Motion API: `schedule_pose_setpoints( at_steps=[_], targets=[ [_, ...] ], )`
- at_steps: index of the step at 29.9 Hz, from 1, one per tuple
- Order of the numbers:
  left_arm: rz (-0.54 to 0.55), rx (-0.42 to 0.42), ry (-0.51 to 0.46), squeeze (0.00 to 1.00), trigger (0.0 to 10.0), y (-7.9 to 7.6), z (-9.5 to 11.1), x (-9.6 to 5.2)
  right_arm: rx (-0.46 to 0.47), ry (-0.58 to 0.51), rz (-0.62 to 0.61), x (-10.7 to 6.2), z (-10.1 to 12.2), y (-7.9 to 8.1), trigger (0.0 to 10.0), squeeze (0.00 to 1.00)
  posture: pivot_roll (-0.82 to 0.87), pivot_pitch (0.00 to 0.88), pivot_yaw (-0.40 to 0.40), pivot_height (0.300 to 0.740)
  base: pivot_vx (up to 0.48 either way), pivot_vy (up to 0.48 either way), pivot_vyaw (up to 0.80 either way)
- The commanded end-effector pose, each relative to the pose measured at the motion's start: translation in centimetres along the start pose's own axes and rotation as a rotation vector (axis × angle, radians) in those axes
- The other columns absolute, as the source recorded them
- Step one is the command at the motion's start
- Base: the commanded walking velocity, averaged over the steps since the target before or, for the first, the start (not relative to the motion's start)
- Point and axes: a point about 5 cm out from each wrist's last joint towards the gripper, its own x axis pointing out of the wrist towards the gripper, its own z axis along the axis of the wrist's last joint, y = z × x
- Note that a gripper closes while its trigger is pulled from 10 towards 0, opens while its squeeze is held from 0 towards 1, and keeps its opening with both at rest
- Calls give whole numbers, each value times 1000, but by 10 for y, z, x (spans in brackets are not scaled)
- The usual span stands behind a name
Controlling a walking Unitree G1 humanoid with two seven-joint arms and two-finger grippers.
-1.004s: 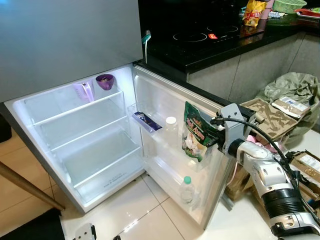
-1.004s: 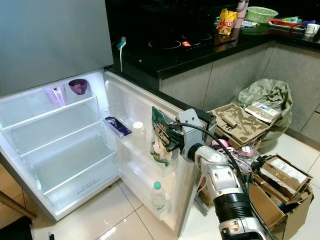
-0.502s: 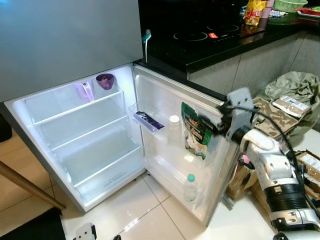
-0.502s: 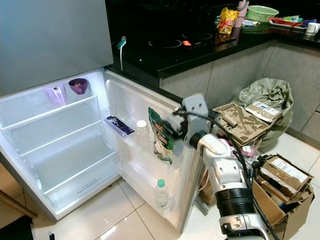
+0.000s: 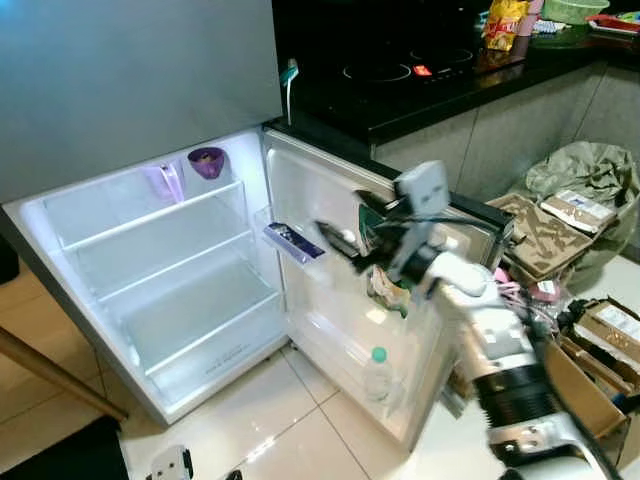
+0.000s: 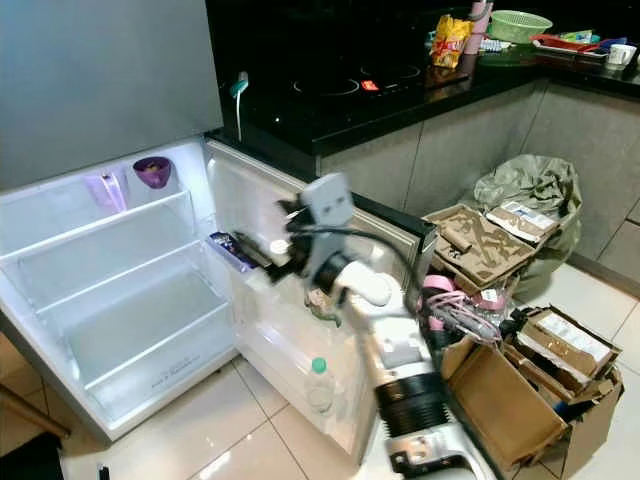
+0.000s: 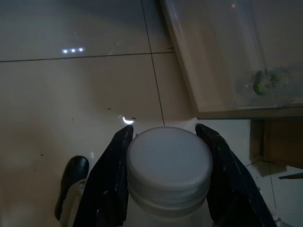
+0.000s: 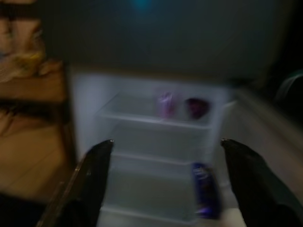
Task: Restocking fridge
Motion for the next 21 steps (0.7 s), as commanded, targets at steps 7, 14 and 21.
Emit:
schedule_pose_setpoints(
  at_steps=[7,14,21],
  targets=[
    [44,-40,120,0,10000,12,-34,-15,-24,116,-2,18,-24,4,0,0,-79,85,-6,740,0,0,0],
    [48,-41,127,0,10000,16,-39,-19,-70,175,-39,26,-34,0,39,0,-66,117,-9,740,0,0,0],
    [51,-37,138,0,10000,20,-43,-24,-83,202,-74,31,-36,-5,7843,0,-58,149,-7,740,0,0,0]
  ],
)
